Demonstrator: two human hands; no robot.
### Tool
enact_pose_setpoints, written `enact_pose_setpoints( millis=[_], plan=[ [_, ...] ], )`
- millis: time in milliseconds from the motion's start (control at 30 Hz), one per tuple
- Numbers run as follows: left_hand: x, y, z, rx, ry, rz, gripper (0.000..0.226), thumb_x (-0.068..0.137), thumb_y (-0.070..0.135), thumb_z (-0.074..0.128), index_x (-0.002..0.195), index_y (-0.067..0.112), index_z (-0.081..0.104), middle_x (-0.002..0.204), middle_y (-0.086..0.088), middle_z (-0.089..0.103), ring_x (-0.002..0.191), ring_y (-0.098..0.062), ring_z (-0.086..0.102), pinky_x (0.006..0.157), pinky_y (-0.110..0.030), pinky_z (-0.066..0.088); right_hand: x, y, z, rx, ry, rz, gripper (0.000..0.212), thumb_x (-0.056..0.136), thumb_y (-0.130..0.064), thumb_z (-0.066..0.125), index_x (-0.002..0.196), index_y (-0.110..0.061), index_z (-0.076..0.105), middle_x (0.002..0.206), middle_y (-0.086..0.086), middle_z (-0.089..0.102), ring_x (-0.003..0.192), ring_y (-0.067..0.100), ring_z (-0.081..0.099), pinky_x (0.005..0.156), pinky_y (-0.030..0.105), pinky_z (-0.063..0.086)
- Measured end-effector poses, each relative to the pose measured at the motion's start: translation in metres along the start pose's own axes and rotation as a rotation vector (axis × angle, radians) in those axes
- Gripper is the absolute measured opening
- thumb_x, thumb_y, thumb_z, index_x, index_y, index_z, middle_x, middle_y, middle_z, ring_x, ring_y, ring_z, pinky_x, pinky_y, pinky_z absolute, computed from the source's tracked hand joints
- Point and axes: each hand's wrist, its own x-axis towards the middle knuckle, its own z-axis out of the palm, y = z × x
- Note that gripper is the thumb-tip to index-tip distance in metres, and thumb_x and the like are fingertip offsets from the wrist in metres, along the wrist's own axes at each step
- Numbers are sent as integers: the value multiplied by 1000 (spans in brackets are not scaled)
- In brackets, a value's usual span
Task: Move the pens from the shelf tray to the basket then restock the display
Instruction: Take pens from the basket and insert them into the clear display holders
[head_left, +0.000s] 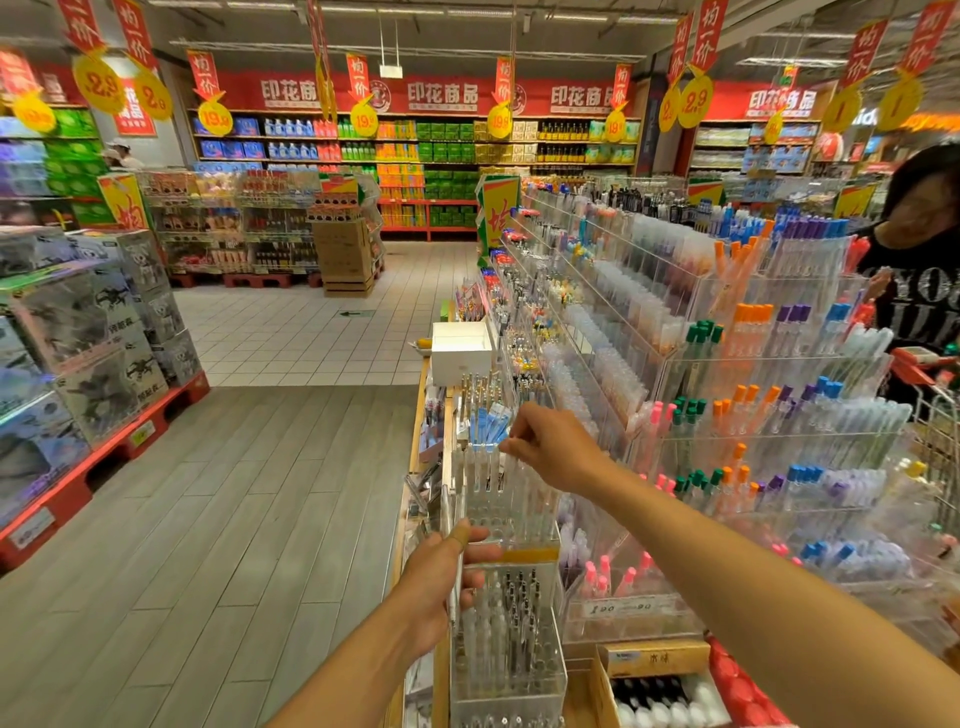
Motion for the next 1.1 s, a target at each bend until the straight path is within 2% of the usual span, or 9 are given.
enact_pose_setpoints(
  millis=[133, 200, 333, 500, 733, 800, 933, 1033, 1100],
  plan=[
    [0, 1, 0, 11, -10, 9, 29, 105, 30, 46, 117, 8, 60, 87, -8, 77, 49, -11, 45, 41, -21, 37, 3, -1, 5, -163, -87, -7, 25, 90, -35, 67, 86, -11, 69, 86, -1, 61, 78, 14, 56, 70, 29, 42],
    [0, 1, 0, 9, -33, 17, 29, 105, 31, 46, 117, 9, 59, 86, -8, 76, 47, -10, 44, 41, -22, 36, 4, 0, 7, -172, -86, 26, 30, 91, -37, 65, 83, -8, 71, 80, -3, 55, 78, 16, 55, 70, 27, 38],
    [2, 1, 1, 29, -69, 35, 30, 105, 31, 45, 118, 9, 60, 85, -7, 74, 49, -10, 44, 43, -23, 36, 9, -5, 6, -185, -121, 55, 31, 90, -37, 66, 87, -7, 75, 84, 2, 64, 78, 19, 61, 74, 29, 48],
    [4, 2, 7, 46, -79, 43, 29, 104, 30, 47, 116, 9, 63, 85, -6, 74, 50, -10, 43, 43, -23, 36, 17, -13, 2, -282, -169, 51, 36, 89, -36, 68, 71, -5, 68, 67, 3, 58, 63, 19, 57, 63, 30, 44],
    [2, 3, 6, 47, -93, 45, 28, 104, 30, 48, 115, 11, 65, 84, -5, 73, 52, -10, 45, 47, -24, 37, 24, -24, 2, -464, -232, 69, 34, 87, -36, 71, 71, -7, 61, 67, 2, 53, 68, 24, 56, 70, 34, 54],
    [1, 3, 5, 38, -102, 47, 28, 103, 31, 49, 115, 11, 65, 84, -4, 73, 53, -10, 45, 48, -24, 37, 23, -21, 1, -440, -251, 82, 35, 87, -37, 70, 76, -4, 68, 69, 3, 58, 71, 24, 59, 70, 34, 53],
    [-1, 5, 2, 8, -135, 71, 30, 102, 34, 50, 116, 14, 66, 86, -5, 72, 54, -10, 46, 48, -24, 38, 16, -18, -1, -218, -181, 4, 26, 91, -37, 66, 101, -15, 75, 98, 1, 71, 83, 15, 61, 71, 25, 46],
    [-2, 8, 4, -17, -179, 97, 32, 101, 35, 49, 118, 15, 67, 88, -6, 71, 54, -10, 46, 50, -25, 37, 9, -20, -7, 79, -289, -7, 23, 94, -35, 63, 106, -18, 73, 95, -7, 72, 79, 4, 61, 65, 14, 40],
    [-2, 10, 7, -34, -204, 107, 33, 101, 35, 49, 120, 15, 67, 89, -6, 71, 53, -10, 46, 50, -25, 36, 3, -23, -8, 237, -386, 43, 22, 93, -35, 64, 107, -20, 72, 82, -15, 69, 69, -6, 59, 63, 13, 42]
  ],
)
